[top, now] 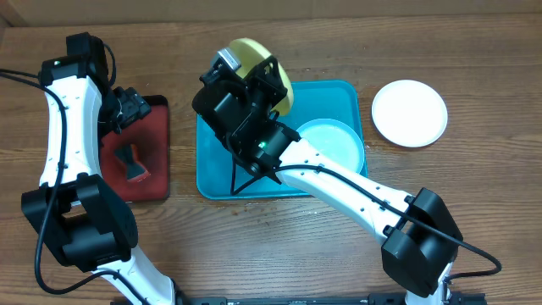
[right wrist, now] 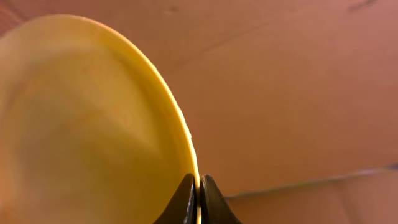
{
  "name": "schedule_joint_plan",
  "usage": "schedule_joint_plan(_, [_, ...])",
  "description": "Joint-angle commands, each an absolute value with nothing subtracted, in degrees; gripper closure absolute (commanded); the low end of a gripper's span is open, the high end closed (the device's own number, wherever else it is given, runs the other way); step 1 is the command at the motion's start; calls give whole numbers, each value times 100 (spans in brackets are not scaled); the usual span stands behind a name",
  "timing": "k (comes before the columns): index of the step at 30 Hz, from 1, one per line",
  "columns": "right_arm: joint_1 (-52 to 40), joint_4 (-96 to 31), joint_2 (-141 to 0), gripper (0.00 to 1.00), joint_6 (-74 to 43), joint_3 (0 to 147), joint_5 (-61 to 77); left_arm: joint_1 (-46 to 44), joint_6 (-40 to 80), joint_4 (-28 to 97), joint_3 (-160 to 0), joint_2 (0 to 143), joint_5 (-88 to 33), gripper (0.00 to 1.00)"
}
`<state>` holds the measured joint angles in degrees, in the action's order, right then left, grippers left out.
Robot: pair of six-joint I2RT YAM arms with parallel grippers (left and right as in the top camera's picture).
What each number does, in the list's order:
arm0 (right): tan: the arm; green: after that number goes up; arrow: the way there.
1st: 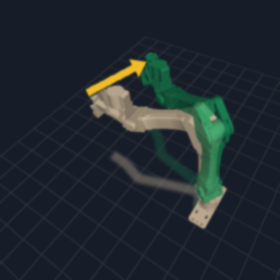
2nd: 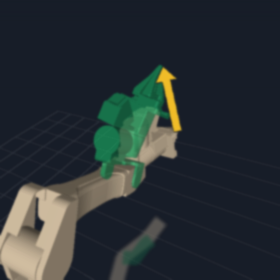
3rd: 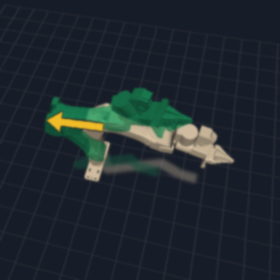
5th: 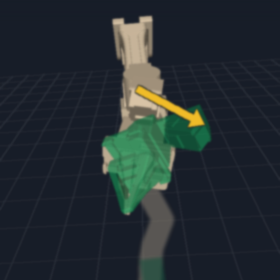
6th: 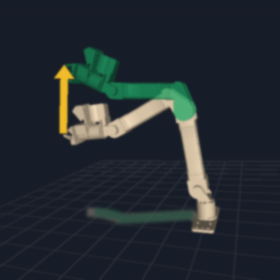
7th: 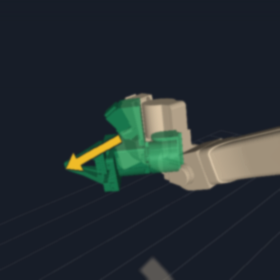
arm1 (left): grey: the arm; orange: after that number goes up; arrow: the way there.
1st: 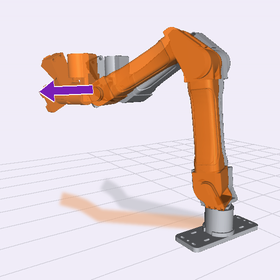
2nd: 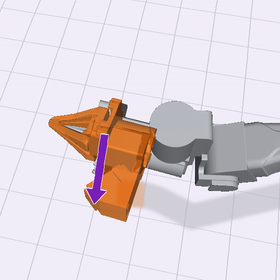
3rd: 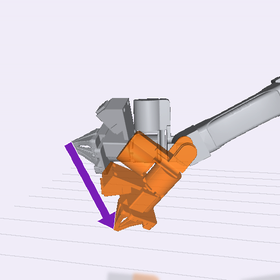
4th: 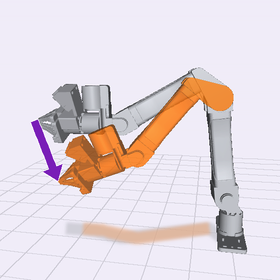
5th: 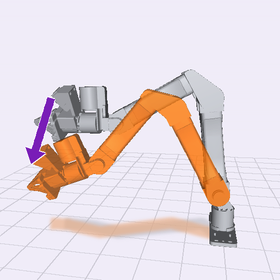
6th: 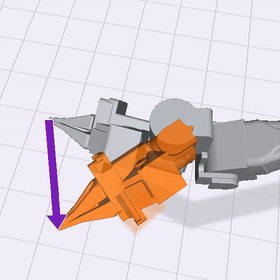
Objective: Clean dirty plates on tray and stack at the side
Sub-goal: 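Lift the yellow plate with the right gripper and carry it right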
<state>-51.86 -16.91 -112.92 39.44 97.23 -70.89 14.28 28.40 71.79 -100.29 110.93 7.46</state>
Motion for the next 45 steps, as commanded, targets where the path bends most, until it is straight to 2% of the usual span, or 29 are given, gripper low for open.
schedule_joint_plan(1, [-5218, -1406, -11196, 96, 5531, 9813, -7907, 1420, 2832, 7172, -10138, 11008, 722, 0])
schedule_joint_plan(5, [-5218, -886, -11196, 96, 6184, 9813, -8123, 1420, 2834, 7170, -10138, 11008, 722, 0])
schedule_joint_plan(15, [-5218, -561, -11196, 96, 6259, 9813, -8114, 1420, 2834, 7172, -10138, 11008, 722, 0])
schedule_joint_plan(18, [-5183, -582, -11196, 96, 5520, 9810, -8123, 1420, 2832, 7170, -10138, 11008, 722, 0])
schedule_joint_plan(21, [-4963, -1186, -11196, 96, 3382, 9806, -7915, 1420, 2834, 7172, -10138, 11008, 722, 0])
schedule_joint_plan(23, [-4700, -2154, -11196, 96, 1898, 9795, -7122, 1420, 2834, 7172, -10138, 11008, 722, 0])
schedule_joint_plan(24, [-4501, -2779, -11196, 96, 1278, 9795, -6298, 1420, 2834, 7172, -10138, 11008, 722, 0])
schedule_joint_plan(27, [-3811, -3876, -11196, 96, 344, 9797, -3776, 1420, 2832, 7170, -10138, 11008, 722, 0])
schedule_joint_plan(29, [-3341, -4202, -11166, 96, -298, 9800, -2777, 1420, 2834, 7170, -10138, 11008, 722, 0])
schedule_joint_plan(32, [-2552, -4445, -10997, 96, -906, 9800, -1367, 1420, 2832, 7172, -10138, 11008, 722, 0])
schedule_joint_plan(36, [-1295, -4609, -10628, 96, -943, 9800, 770, 1420, 2834, 7170, -10138, 11008, 722, 0])
schedule_joint_plan(39, [-412, -4915, -10543, 96, -943, 9800, 1485, 1420, 2832, 7170, -10138, 11008, 722, 0])
schedule_joint_plan(45, [1142, -5843, -10621, 96, -917, 9489, 1275, 1420, 2832, 7170, -10138, 11008, 722, 0])
